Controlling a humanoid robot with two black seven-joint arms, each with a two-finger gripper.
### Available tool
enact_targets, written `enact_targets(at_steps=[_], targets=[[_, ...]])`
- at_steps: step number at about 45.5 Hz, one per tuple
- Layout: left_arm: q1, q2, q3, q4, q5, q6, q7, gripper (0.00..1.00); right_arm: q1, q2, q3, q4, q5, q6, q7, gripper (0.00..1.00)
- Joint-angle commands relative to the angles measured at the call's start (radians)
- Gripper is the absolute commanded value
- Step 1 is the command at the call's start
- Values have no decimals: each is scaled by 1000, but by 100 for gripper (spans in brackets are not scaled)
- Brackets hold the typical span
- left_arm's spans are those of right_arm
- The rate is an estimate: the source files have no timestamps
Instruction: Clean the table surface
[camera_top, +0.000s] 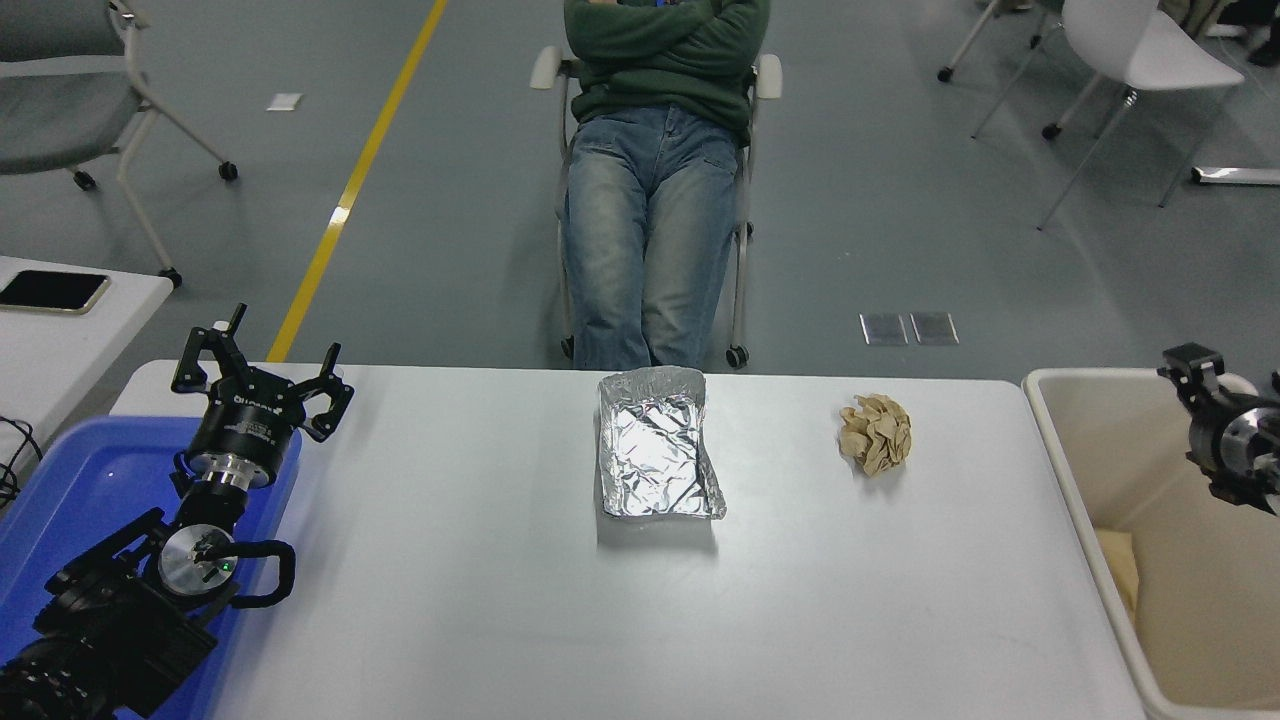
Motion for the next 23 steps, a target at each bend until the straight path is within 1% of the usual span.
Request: enact_targets(at_steps=[1, 9, 14, 23], targets=[[0, 0, 0, 0, 0, 0, 0, 100, 18, -53, 117, 230, 0, 1, -1, 100], [0, 0, 0, 0, 0, 0, 0, 100, 15, -44, 166, 309, 1, 1, 1, 100], [0, 0, 0, -1, 0, 0, 0, 100, 12, -4, 188, 325, 1, -2, 12, 100], [0, 0, 0, 0, 0, 0, 0, 100, -27, 73, 252, 356, 39, -9, 108, 100]])
